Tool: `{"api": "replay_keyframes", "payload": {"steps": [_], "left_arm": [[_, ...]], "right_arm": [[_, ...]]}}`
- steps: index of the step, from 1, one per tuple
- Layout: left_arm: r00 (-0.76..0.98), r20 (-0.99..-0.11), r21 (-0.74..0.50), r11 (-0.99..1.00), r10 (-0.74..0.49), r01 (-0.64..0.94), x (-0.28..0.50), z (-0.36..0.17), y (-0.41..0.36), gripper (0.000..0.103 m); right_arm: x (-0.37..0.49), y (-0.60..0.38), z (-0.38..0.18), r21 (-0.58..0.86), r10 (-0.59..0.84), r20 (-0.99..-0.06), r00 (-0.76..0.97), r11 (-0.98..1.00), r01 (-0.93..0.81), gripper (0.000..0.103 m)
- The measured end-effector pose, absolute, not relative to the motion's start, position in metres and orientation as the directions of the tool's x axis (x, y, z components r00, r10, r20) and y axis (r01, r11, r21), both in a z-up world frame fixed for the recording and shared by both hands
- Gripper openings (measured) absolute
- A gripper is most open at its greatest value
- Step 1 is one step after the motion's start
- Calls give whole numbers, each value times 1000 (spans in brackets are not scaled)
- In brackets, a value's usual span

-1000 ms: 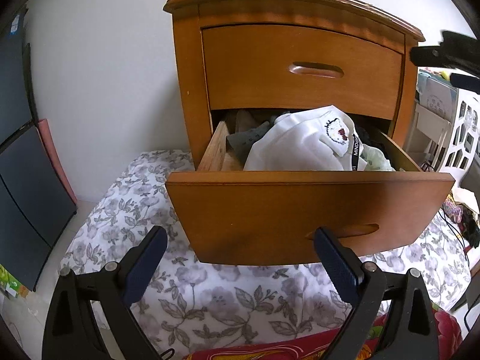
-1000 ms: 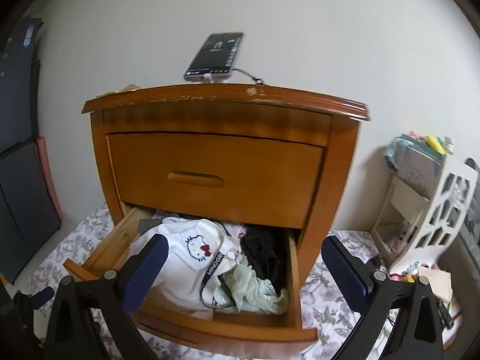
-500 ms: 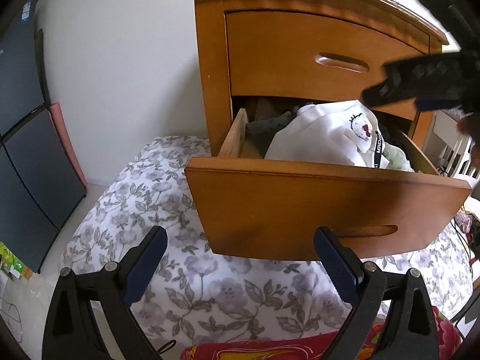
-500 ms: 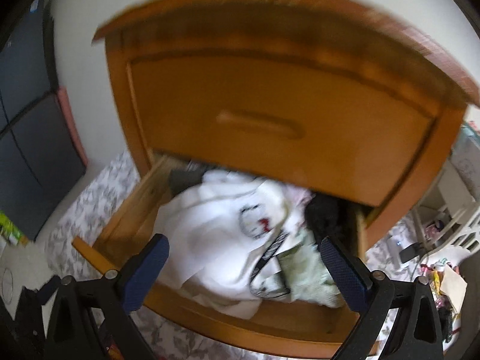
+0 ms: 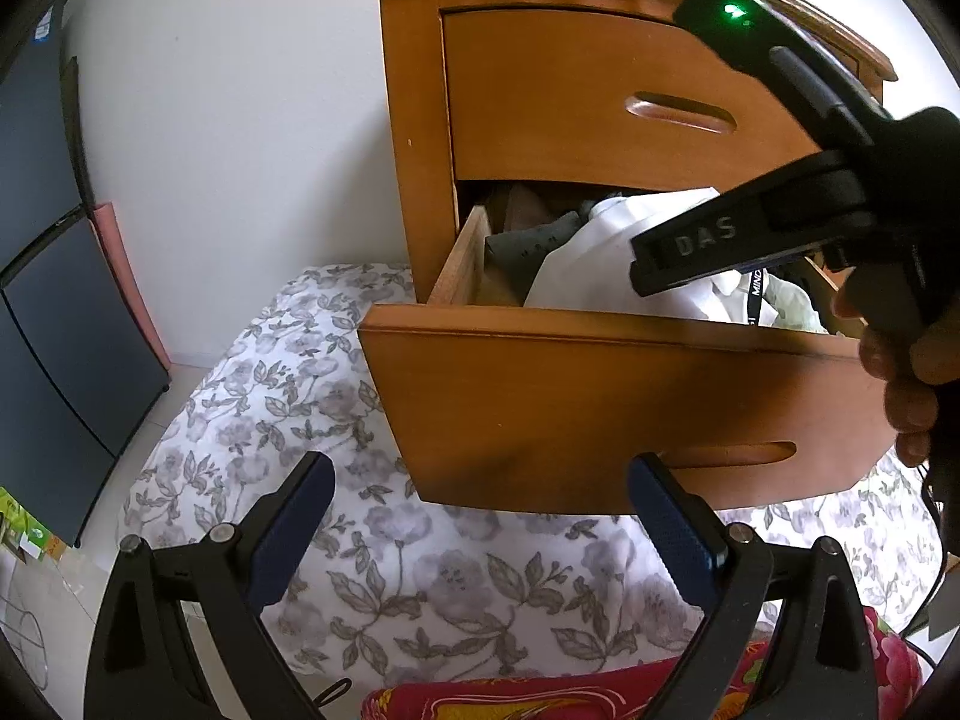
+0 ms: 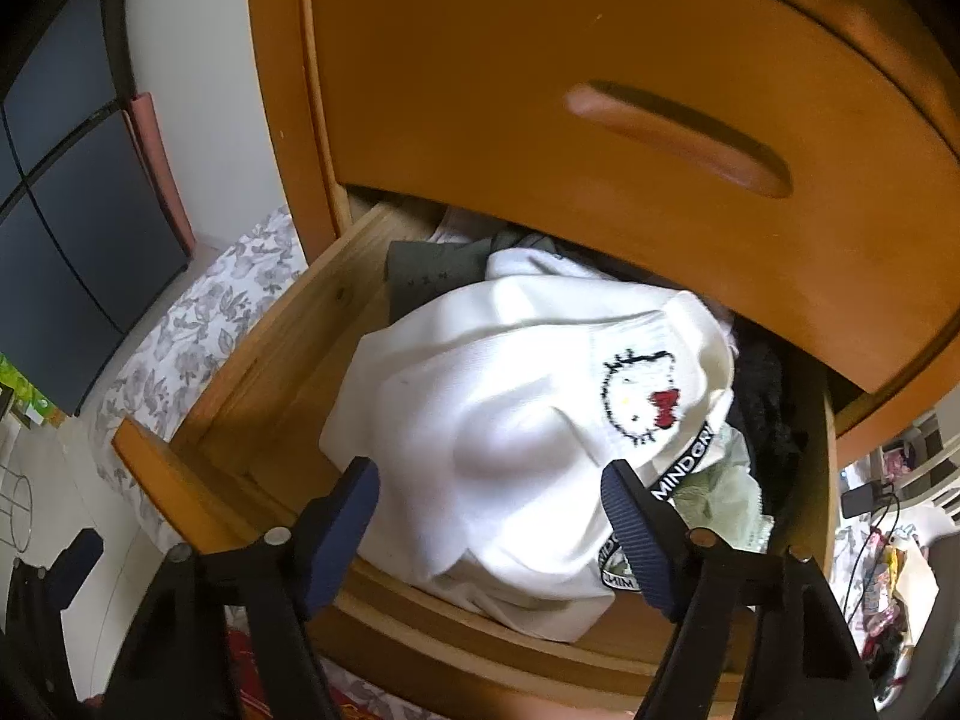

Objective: Organize soft objects
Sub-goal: 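Reach into the drawer and grasp the white Hello Kitty cloth with the right gripper, then lift the white cloth out and lower it below the drawer front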

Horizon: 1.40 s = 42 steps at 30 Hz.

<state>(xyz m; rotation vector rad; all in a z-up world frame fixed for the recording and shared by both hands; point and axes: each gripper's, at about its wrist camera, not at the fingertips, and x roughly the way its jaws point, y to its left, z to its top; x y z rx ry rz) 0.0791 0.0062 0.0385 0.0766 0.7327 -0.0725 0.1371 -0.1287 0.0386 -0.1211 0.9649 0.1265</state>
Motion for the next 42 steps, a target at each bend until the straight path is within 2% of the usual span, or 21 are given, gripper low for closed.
{"api": "replay_keyframes", "payload": {"steps": [7,16,18,21,31,42], "left_arm": [[740,-671,46,994,-39,94,79,38,6,98],[738,-674,41,994,-45,99,79,38,6,98],[737,-675,40,994,-47,100,79,37,6,98],[735,-677,38,994,-49,101,79,36,6,98],[734,-677,38,994,-49,102,80,36,6,98],[734,-678,37,994,-51,103,79,36,6,98]], "right_arm": [[146,-121,28,-49,50,-844,533,984,-170,62],[146,-123,30,-67,32,-829,558,985,-156,30],[144,-126,33,-60,36,-823,567,987,-149,19],[142,-130,38,-67,29,-813,581,988,-143,13],[129,-154,56,-61,23,-768,640,992,-109,11],[90,-192,102,0,29,-688,725,999,-41,11]]}}
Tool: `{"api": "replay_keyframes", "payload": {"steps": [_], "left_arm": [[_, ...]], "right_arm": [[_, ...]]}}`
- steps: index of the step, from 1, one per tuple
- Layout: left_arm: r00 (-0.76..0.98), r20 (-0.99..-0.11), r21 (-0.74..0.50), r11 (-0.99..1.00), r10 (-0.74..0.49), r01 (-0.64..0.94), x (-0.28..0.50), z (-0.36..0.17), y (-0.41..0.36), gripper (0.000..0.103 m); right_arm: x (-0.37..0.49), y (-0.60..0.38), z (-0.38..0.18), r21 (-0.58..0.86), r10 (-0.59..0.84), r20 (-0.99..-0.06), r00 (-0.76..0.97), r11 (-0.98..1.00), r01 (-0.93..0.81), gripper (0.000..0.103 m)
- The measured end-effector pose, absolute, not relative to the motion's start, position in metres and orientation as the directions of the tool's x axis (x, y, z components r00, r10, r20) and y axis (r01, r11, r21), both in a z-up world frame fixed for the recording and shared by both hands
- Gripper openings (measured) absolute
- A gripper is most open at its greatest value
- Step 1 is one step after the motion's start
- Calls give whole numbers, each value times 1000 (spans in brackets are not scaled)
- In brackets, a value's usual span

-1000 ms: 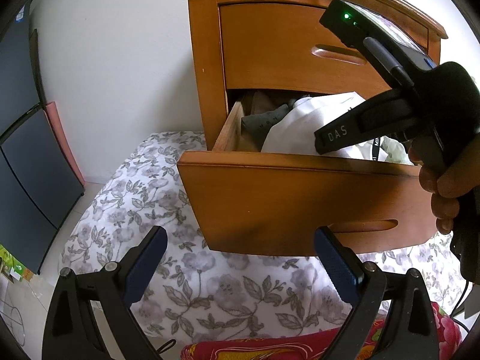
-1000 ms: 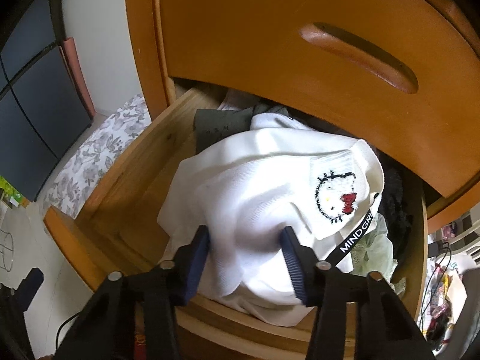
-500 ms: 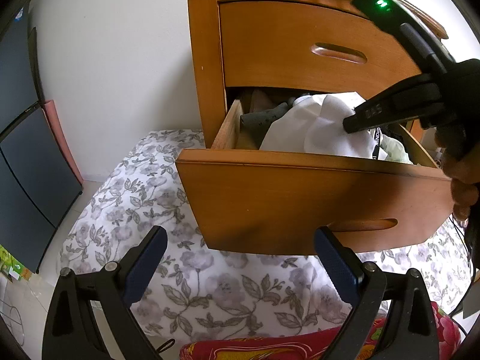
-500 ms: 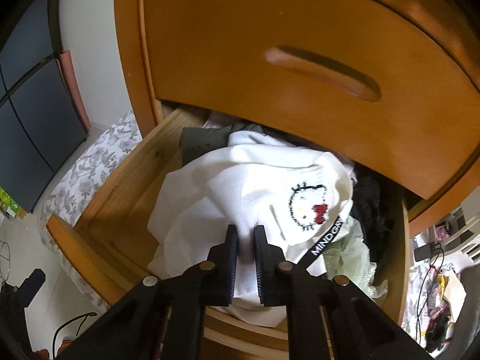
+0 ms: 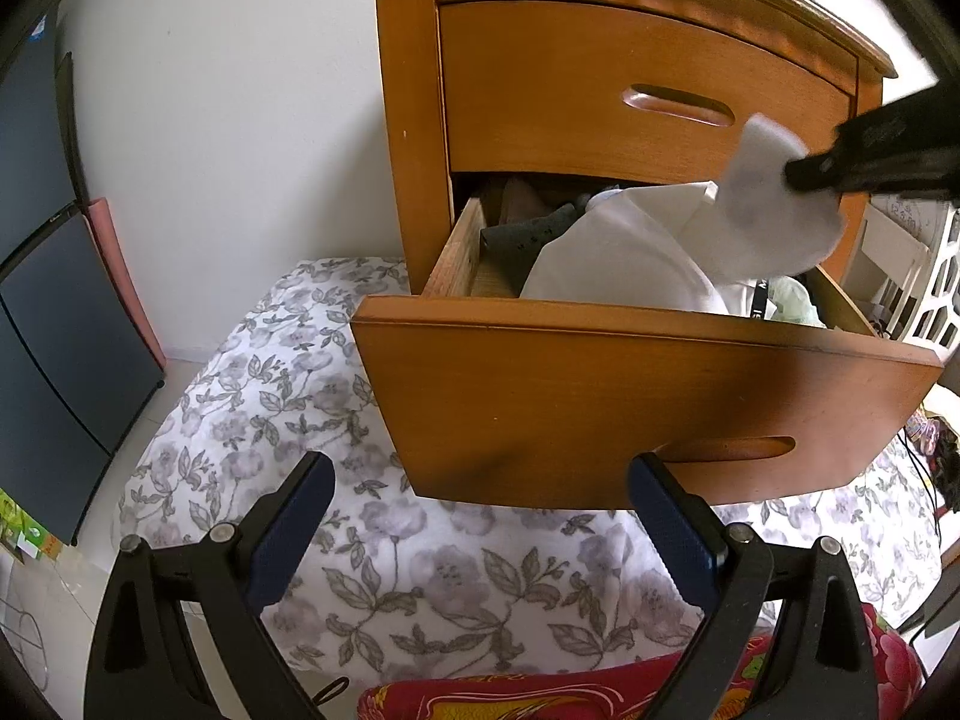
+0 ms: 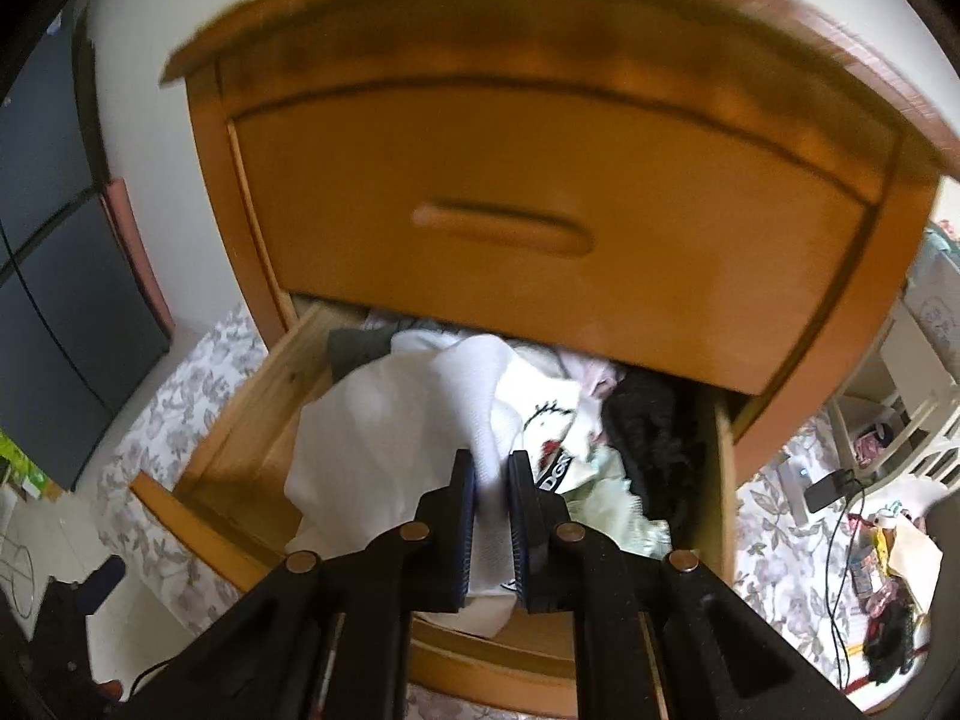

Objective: Organize soft objects
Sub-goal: 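Lift the white cloth out and lower it below the drawer front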

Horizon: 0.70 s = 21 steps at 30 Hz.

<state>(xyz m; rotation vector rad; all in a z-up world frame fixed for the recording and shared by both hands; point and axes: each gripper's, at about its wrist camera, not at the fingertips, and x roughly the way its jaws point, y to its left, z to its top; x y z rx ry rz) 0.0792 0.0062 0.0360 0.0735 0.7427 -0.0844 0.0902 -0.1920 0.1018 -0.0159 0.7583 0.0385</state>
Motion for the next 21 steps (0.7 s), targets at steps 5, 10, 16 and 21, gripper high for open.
{"api": "replay_keyframes", "payload": {"steps": [5,10,16,21], "left_arm": [[732,-679,32,994,-53,102,78,35,7,98],[728,-685,29,996,-41,82,79,35,11,98],[743,-668,46,996,-27,78,76,38,8,98],[751,-659,48,996,-22,71,74,41,9,98]], "right_arm": [[60,-198,134,23,55,-623,780,998,-52,11],[22,-200,165,29,83,-553,829,996,-80,11],[-24,-203,191,27,115,-481,869,993,-116,11],[-62,-205,205,6,124,-443,888,991,-135,11]]}}
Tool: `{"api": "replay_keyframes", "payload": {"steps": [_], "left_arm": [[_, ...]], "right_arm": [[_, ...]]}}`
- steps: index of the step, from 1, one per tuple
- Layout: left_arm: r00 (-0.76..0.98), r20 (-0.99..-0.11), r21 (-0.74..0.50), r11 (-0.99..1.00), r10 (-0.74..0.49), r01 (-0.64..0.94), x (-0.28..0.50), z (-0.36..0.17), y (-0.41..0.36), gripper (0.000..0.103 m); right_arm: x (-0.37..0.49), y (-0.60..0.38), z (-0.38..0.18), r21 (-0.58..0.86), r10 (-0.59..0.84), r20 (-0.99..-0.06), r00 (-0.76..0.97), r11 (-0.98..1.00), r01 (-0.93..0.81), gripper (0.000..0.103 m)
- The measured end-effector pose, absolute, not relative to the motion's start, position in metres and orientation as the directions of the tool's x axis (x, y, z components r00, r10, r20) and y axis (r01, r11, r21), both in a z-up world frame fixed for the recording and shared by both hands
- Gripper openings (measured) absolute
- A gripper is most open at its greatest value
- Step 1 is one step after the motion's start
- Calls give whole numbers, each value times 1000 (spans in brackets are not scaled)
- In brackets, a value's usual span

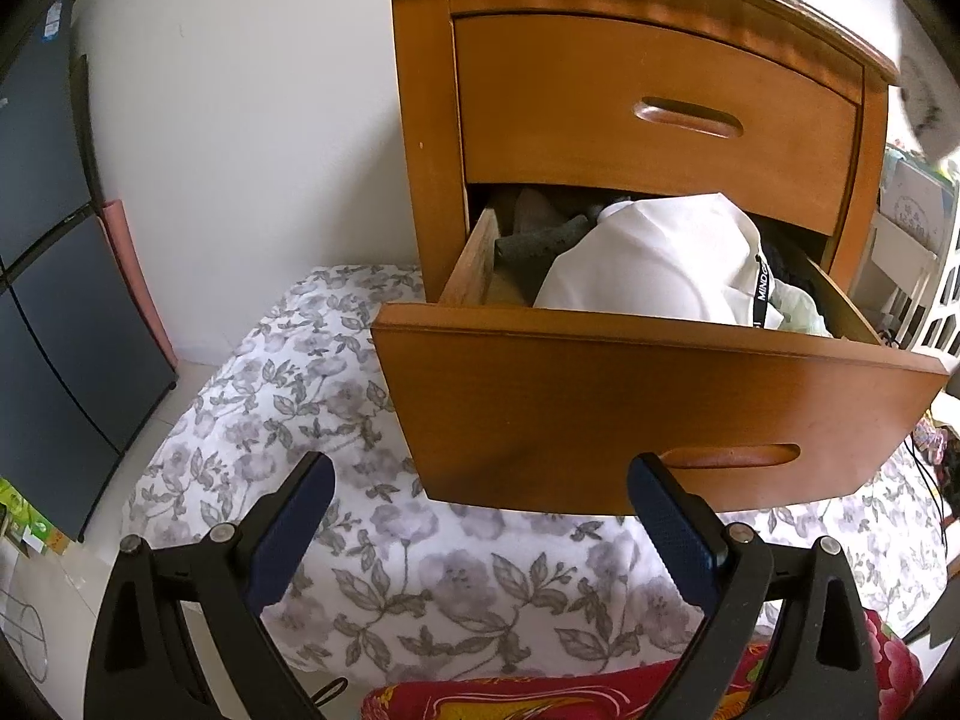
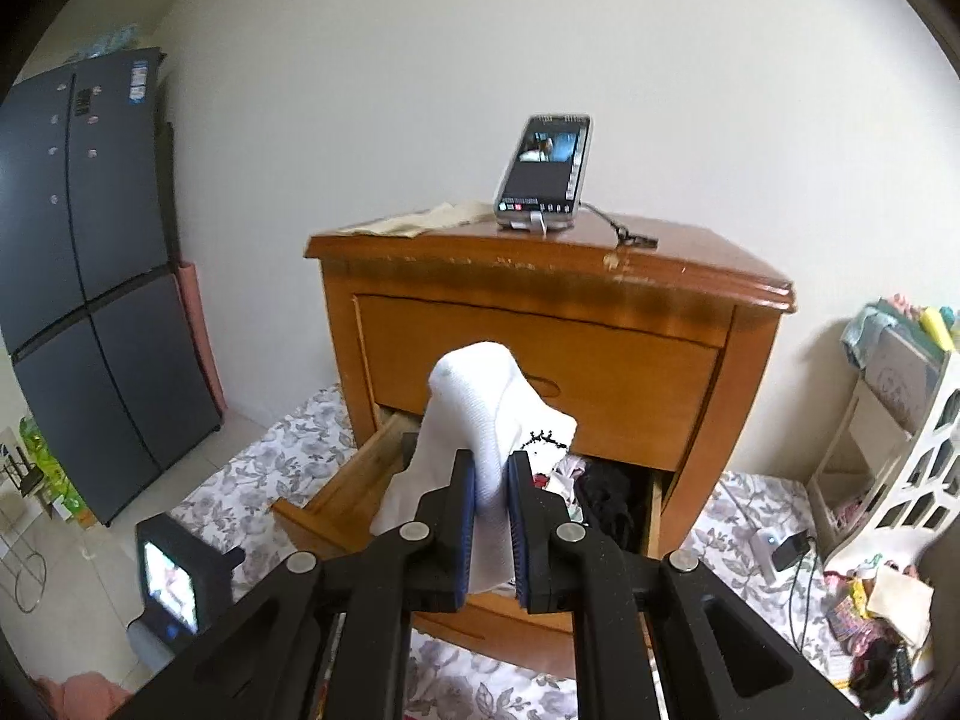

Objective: Organize soft objects
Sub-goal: 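Lift the white cloth out and lower it below the drawer front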

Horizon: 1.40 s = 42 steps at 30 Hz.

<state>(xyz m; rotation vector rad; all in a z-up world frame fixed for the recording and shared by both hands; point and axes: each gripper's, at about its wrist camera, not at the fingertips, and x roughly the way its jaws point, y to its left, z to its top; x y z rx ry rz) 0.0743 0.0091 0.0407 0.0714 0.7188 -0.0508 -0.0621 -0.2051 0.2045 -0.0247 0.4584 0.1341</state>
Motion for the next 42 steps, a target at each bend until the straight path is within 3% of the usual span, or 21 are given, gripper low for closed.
{"api": "replay_keyframes", "payload": {"steps": [11,17,23,42], "left_arm": [[762,-648,86,994,7,64,73,42,4,98],[765,-643,100,992,6,75,72,43,1,98],[759,-651,89,993,-2,79,73,42,2,98],[747,-665,82,992,-14,92,76,39,3,98]], "right_arm": [[-86,-220,175,46,132,-542,830,991,-127,11],[-56,-206,83,145,205,-743,637,979,-146,11],[-21,-202,18,190,204,-836,509,978,-80,12],[22,-180,-45,95,89,-909,408,995,-5,15]]}}
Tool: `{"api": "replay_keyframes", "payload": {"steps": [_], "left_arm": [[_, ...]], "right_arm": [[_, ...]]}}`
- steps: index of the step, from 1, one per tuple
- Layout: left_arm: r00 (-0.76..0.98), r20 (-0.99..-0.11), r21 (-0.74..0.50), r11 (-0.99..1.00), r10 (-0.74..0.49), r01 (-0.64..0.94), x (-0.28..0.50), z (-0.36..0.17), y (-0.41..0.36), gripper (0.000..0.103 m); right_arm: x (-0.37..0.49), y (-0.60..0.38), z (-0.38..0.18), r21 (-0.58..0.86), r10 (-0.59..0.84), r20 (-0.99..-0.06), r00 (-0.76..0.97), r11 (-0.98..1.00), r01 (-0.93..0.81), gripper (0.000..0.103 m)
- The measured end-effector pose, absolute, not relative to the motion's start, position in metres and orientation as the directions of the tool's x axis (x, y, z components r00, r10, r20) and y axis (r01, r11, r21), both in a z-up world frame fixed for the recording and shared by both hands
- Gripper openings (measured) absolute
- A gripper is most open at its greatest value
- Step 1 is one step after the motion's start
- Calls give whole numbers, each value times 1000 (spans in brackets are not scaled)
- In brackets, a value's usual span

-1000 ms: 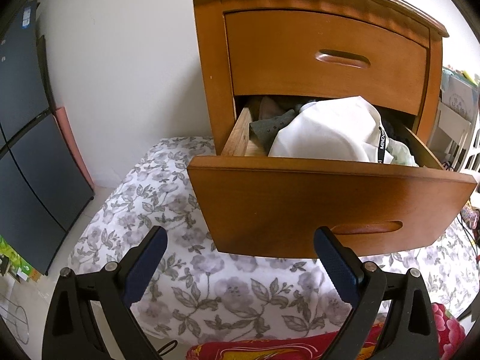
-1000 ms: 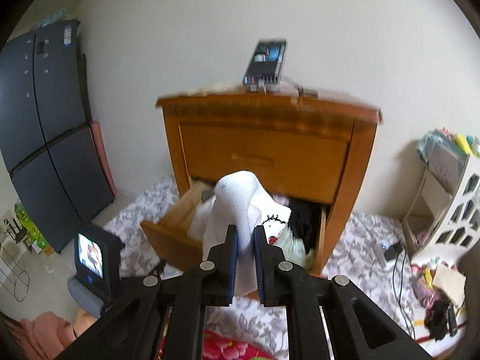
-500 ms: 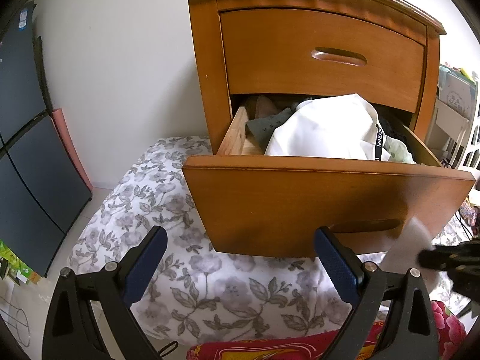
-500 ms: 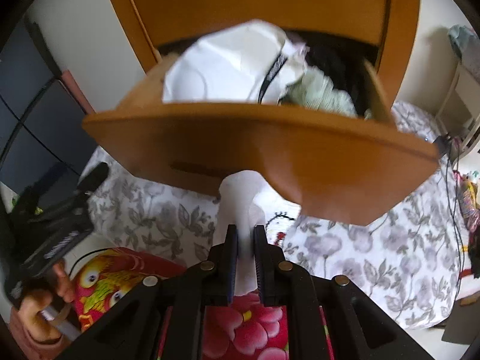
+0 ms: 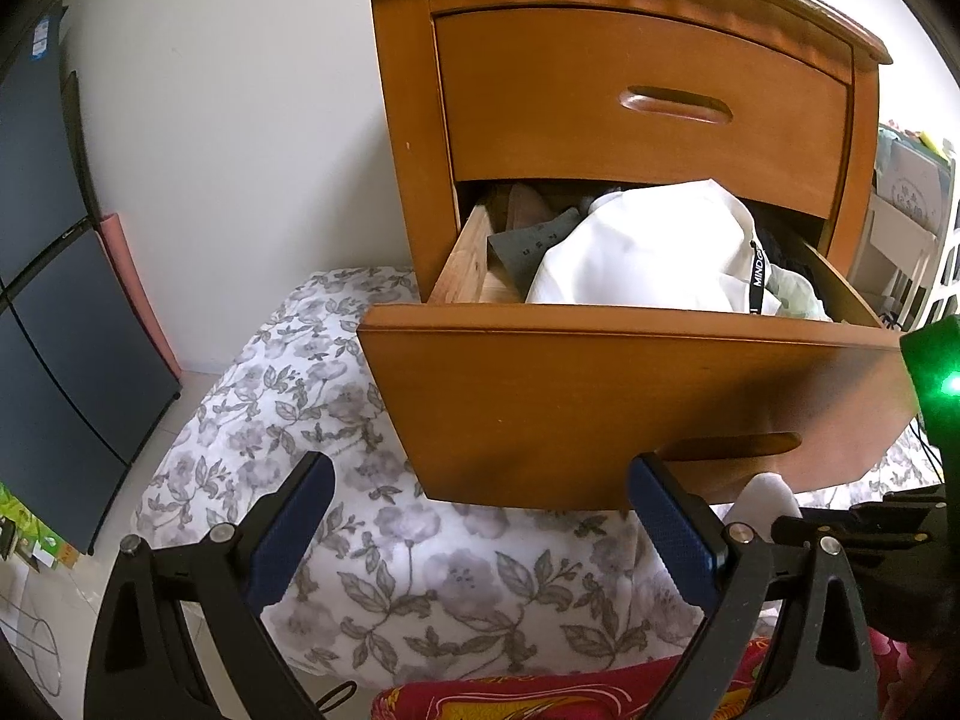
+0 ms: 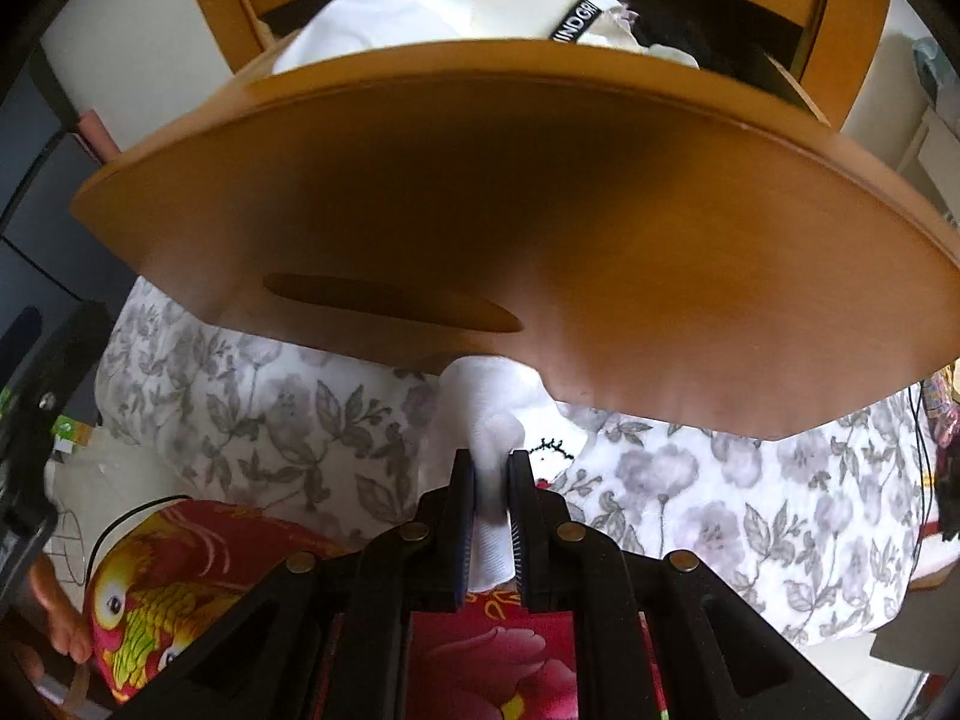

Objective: Organize soft objects
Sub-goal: 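Lift the white cloth out and lower it below the drawer front, then open the right gripper to release the cloth onto the bedspread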

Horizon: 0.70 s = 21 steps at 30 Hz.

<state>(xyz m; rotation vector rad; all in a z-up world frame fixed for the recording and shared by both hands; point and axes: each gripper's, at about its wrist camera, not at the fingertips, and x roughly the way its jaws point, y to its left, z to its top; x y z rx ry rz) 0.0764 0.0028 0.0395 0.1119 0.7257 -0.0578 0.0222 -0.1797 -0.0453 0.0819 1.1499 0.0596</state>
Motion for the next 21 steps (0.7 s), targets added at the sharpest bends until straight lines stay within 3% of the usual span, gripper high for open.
{"api": "replay_keyframes", "payload": {"steps": [4,9,14,16,18,21], "left_arm": [[744,-668,82,992,-15,94,76,39,3,98],[743,-669,86,992,-14,97,76,38,3,98],[739,-673,87,991,-15,100,77,37,4,98],[738,-674,89,991,-15,102,78,38,4,98],[736,-677,91,990,-16,105,78,37,4,98],[733,-680,89,990,-18,107,79,37,4,98]], "right_arm": [[24,-181,-46,109,99,-910,403,994,1,15],[25,-183,-44,109,95,-906,412,994,11,32],[21,-182,-42,111,100,-899,426,994,0,37],[18,-182,-40,101,90,-896,435,995,1,49],[13,-181,-37,95,86,-889,450,995,-3,69],[7,-180,-33,83,72,-874,481,997,1,81]]}}
